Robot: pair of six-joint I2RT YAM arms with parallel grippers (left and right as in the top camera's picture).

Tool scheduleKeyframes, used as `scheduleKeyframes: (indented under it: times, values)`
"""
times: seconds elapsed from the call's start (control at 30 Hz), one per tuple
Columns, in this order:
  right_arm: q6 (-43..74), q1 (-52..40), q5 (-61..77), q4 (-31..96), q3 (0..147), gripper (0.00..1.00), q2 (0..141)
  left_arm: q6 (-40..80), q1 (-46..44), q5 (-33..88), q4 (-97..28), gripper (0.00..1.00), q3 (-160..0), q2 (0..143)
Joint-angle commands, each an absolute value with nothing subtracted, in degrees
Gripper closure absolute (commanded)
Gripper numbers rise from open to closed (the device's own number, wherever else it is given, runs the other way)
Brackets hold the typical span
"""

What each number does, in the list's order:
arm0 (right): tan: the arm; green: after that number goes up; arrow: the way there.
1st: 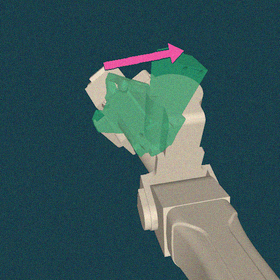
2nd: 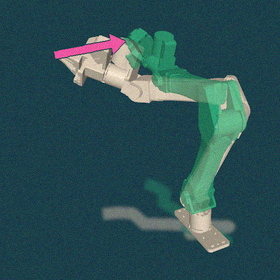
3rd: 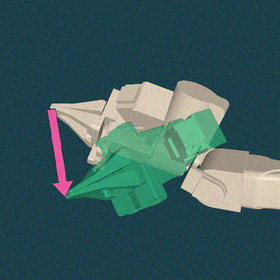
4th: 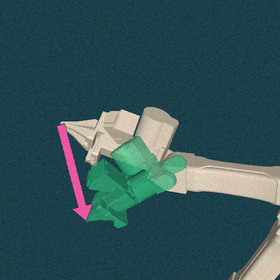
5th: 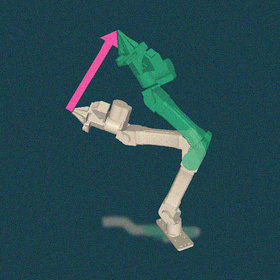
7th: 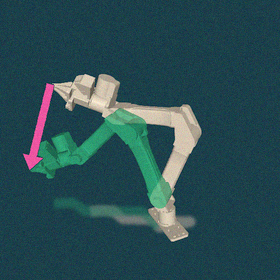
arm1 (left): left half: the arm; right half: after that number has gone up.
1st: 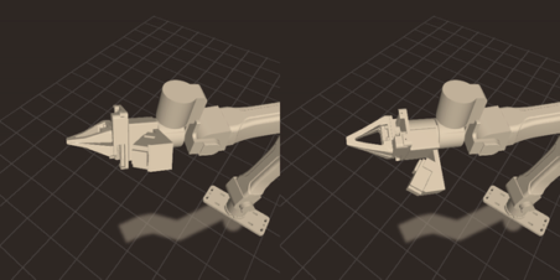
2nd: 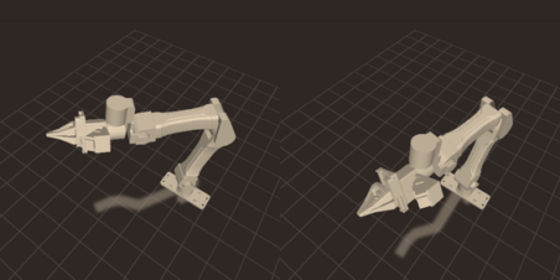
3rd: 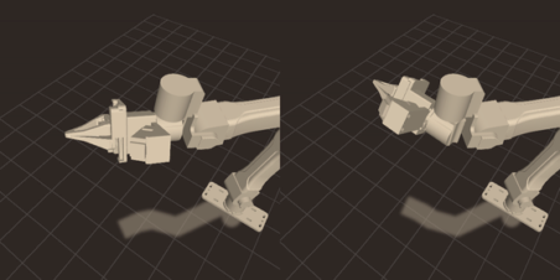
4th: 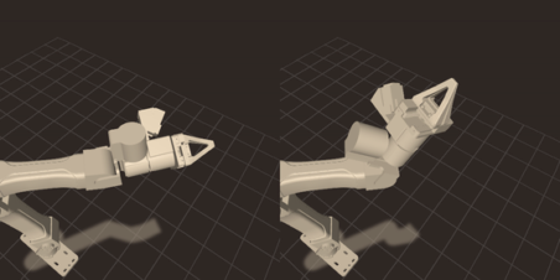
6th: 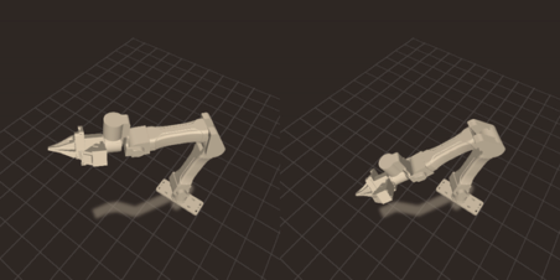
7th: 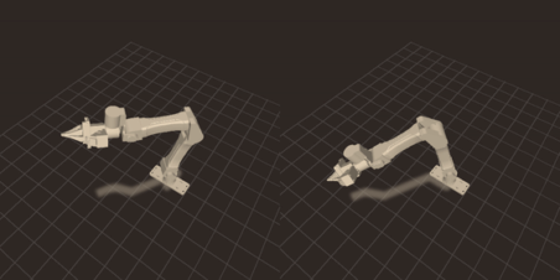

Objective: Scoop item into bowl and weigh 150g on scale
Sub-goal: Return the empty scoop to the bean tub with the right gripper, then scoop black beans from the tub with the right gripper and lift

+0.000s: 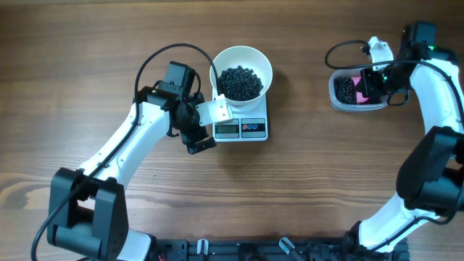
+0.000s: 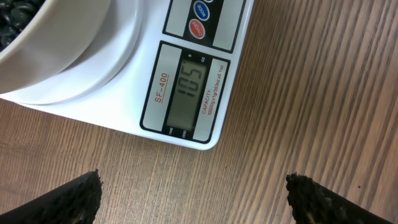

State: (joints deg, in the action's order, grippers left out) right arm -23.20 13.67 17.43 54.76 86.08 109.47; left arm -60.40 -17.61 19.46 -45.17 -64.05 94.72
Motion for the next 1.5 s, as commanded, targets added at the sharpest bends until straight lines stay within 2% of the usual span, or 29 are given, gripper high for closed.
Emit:
scheduleKeyframes:
  times: [0.0,0.17,0.43,0.77,1.13,1.47]
  values:
    - [-22.61,13.58,24.86,59.88,84.73,0.96,112.95,-61.30,-17.47,20.53,-45.21,0.00,-63.79,95.42]
    - [-23.99,13.85,23.81,61.08,84.73,0.96,112.95,-61.30,-17.47,20.53,-45.19,0.00,-63.79,95.42]
    - [-17.89,18.06,27.81,49.65,84.73,0.96,112.97,-61.30,-17.47,20.53,-45.19,0.00,-63.79,95.42]
    - [-18.00,19.05,37.41,59.55,84.73,0.96,112.97,-61.30,-17.47,20.53,-45.21,0.00,-63.79,95.42]
    - [-13.28,19.16,37.45,48.82,84.73,0.96,112.99,-61.30,-17.47,20.53,-45.19,0.00,-63.79,95.42]
    - [-12.08,19.81,40.16,54.98,84.73,0.96,112.99,-61.30,-17.47,20.53,-45.21,0.00,-63.79,95.42]
